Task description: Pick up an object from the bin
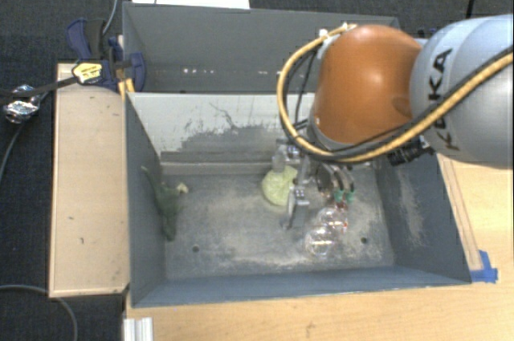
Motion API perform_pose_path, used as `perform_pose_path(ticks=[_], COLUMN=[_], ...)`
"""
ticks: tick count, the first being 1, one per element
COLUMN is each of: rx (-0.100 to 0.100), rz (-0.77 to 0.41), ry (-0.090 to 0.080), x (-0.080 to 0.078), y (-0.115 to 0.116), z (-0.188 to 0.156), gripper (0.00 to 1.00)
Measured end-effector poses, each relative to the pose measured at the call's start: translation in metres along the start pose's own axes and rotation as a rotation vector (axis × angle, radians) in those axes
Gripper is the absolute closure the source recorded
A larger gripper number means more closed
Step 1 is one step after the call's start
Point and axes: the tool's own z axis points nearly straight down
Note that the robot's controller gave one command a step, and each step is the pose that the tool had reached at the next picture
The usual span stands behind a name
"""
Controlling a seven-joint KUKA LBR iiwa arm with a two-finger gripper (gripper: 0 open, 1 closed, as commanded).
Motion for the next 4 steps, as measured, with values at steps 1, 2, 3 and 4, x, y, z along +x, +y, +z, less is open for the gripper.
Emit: perform_pose_path(ticks=[1,2,3,4], rx=[-0.001,-0.003,-0.001,-0.001], rz=[0.003,0.008,-0.110,-0.154], ry=[-0.008,-0.015,-0.012,-0.016], x=[-0.002,-0.023,-0.036,-0.055], y=[-0.001,-0.010,-0.032,-0.050], z=[-0.004,0.041,0.094,0.135], gripper=[0.00,0.00,0.00,0.00])
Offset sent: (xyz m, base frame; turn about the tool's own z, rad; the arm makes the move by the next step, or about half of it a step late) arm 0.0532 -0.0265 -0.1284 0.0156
